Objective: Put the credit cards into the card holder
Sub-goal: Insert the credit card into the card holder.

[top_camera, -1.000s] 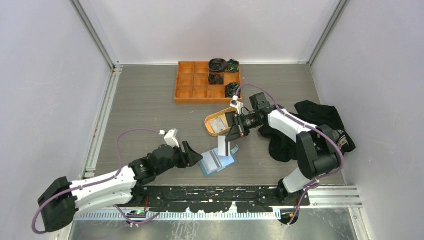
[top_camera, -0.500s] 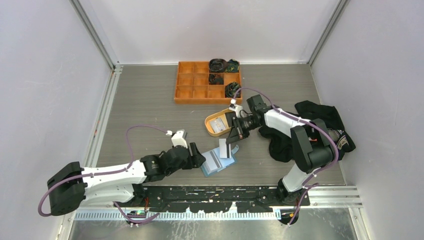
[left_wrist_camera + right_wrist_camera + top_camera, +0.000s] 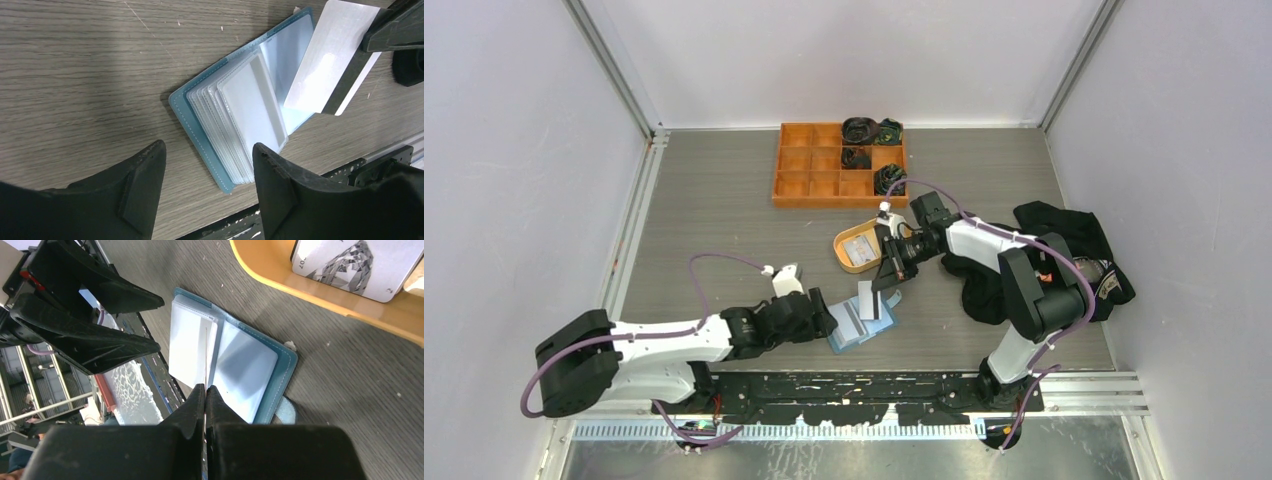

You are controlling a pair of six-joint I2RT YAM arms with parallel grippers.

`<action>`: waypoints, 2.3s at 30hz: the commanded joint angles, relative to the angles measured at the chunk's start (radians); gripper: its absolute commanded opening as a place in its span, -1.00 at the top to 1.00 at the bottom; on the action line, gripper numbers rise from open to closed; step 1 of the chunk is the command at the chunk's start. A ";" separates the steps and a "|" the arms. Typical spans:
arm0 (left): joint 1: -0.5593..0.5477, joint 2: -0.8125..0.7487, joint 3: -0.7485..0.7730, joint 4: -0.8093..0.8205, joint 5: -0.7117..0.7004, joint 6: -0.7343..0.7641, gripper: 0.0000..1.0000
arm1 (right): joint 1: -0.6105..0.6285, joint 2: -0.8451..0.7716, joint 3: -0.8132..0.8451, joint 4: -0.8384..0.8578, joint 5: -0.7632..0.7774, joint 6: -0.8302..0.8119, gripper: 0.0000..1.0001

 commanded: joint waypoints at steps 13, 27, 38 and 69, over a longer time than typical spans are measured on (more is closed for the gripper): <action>-0.004 0.136 0.128 -0.124 -0.038 0.003 -0.13 | 0.015 0.016 -0.065 0.143 0.006 0.134 0.98; 0.101 0.192 0.173 -0.149 0.058 0.110 0.12 | 0.037 0.013 -0.114 0.201 -0.034 0.166 0.98; 0.154 0.284 0.252 -0.139 0.143 0.196 0.11 | 0.053 0.003 -0.136 0.193 -0.040 0.181 0.85; 0.157 0.152 0.139 0.036 0.309 0.233 -0.06 | 0.041 -0.220 -0.447 0.499 0.157 0.502 0.91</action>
